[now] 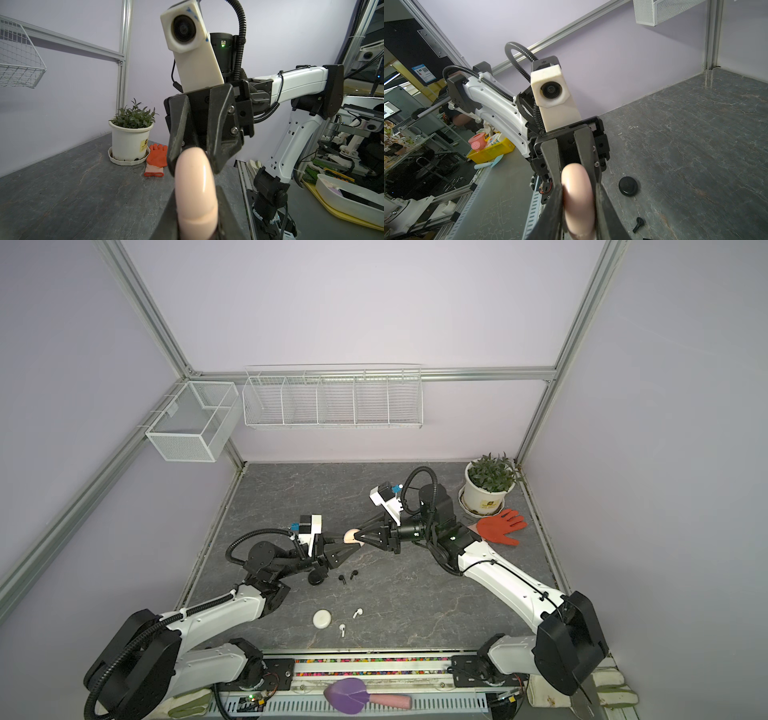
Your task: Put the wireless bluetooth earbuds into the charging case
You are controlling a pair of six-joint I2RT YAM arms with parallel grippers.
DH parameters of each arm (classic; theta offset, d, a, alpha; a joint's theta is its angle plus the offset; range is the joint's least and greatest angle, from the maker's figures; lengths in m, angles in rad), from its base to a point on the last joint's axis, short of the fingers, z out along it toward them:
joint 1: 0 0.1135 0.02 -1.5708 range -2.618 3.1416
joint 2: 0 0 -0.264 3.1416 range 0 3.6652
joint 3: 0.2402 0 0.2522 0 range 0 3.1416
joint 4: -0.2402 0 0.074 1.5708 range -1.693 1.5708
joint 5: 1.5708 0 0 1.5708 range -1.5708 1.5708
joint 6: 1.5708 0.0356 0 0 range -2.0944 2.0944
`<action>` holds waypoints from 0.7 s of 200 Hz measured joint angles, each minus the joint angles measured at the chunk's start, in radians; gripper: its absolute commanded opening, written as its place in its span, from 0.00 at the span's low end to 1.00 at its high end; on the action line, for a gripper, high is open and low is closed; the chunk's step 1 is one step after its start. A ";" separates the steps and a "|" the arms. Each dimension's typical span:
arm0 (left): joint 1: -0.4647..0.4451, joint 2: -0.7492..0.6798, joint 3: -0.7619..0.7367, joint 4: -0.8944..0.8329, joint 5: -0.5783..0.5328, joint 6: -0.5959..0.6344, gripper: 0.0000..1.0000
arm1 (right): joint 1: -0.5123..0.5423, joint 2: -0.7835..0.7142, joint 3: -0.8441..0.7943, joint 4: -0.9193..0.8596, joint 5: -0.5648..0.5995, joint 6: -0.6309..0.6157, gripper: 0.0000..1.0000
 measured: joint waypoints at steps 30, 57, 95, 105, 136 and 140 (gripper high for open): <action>0.000 0.003 0.000 0.001 0.002 -0.005 0.00 | 0.000 0.000 -0.002 0.000 0.001 -0.034 0.26; 0.000 0.003 0.000 0.000 -0.001 -0.007 0.00 | 0.000 0.000 -0.002 -0.008 0.003 -0.057 0.31; 0.000 0.004 0.000 -0.002 -0.006 -0.007 0.00 | 0.006 0.002 -0.004 -0.034 0.003 -0.073 0.36; 0.000 0.004 0.000 -0.006 -0.005 -0.007 0.00 | 0.006 0.002 -0.004 -0.040 0.004 -0.074 0.36; 0.000 0.005 0.000 -0.010 -0.004 -0.007 0.00 | 0.006 0.002 -0.004 -0.049 0.010 -0.077 0.31; 0.000 0.006 0.000 -0.010 -0.003 -0.007 0.00 | 0.006 0.002 -0.004 -0.050 0.011 -0.079 0.31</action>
